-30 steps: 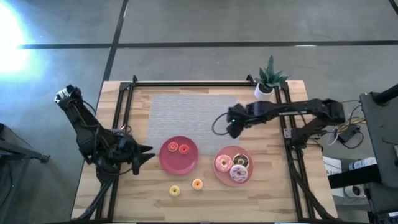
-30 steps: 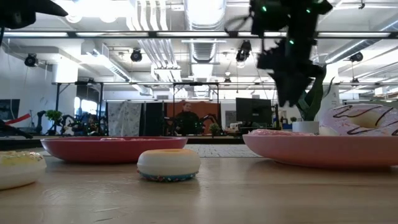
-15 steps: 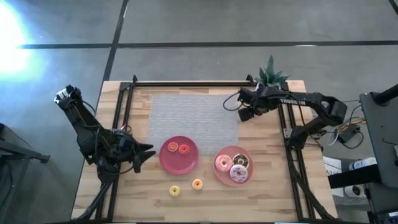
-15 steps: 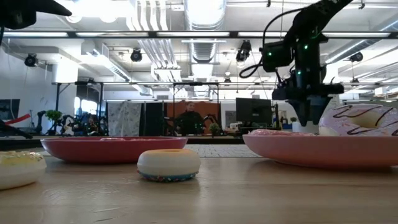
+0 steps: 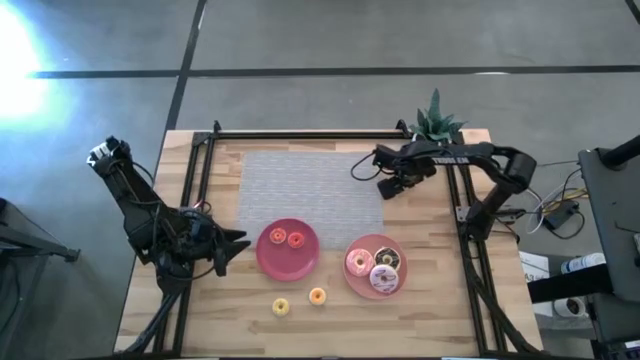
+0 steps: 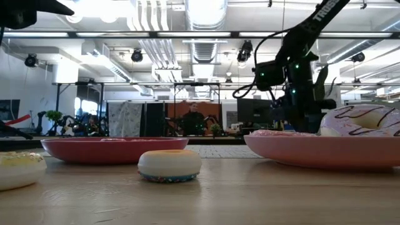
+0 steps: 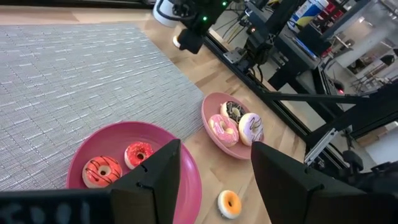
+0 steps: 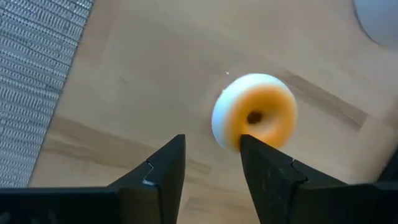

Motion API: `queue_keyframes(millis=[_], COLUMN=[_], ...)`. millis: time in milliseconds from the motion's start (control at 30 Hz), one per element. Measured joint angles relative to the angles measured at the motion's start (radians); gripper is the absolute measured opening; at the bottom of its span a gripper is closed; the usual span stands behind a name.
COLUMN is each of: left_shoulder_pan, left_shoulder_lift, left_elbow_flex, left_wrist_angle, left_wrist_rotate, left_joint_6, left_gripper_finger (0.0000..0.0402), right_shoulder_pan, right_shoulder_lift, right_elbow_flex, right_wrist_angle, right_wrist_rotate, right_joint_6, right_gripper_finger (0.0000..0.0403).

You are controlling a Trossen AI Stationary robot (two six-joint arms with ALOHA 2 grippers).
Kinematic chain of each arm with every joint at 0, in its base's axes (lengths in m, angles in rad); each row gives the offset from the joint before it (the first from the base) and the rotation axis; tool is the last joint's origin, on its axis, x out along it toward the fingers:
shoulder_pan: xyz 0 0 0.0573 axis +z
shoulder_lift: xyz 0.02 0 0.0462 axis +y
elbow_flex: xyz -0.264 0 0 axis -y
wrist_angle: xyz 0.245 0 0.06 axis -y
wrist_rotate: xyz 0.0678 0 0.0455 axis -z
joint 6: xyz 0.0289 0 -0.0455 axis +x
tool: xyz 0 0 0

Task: Pick & Place donuts
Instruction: Put the white small donut on the dark pink plate

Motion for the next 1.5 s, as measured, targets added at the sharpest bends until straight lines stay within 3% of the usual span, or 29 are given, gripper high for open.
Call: queue_keyframes(millis=[500,867,1067,1233,1400,1500], left_shoulder_pan=[0.009,0.013,0.013,0.013,0.013,0.013], left_shoulder_lift=[0.000,0.000,0.000,0.000,0.000,0.000], left_elbow_flex=[-0.010,-0.030,-0.030,-0.030,-0.030,-0.031], left_wrist_angle=[-0.001,-0.001,-0.001,-0.001,-0.001,-0.001], left_wrist_rotate=[0.000,0.000,0.000,0.000,0.000,0.000], left_joint_6=[-0.002,-0.036,-0.050,-0.056,-0.060,-0.060], left_gripper_finger=[0.0170,0.0170,0.0170,0.0170,0.0170,0.0170], right_shoulder_pan=[-0.005,-0.020,-0.025,-0.028,-0.030,-0.024], right_shoulder_lift=[0.007,0.085,0.125,0.142,0.119,0.067], right_elbow_flex=[0.080,0.075,0.087,0.088,0.099,0.124], right_wrist_angle=[-0.027,0.011,0.024,0.026,0.026,0.044], right_wrist_rotate=[0.053,0.073,0.045,0.028,0.013,-0.012], right_joint_6=[-0.088,-0.183,-0.237,-0.244,-0.275,-0.269], right_gripper_finger=[0.0160,0.0155,0.0126,0.0079,0.0018,0.0013])
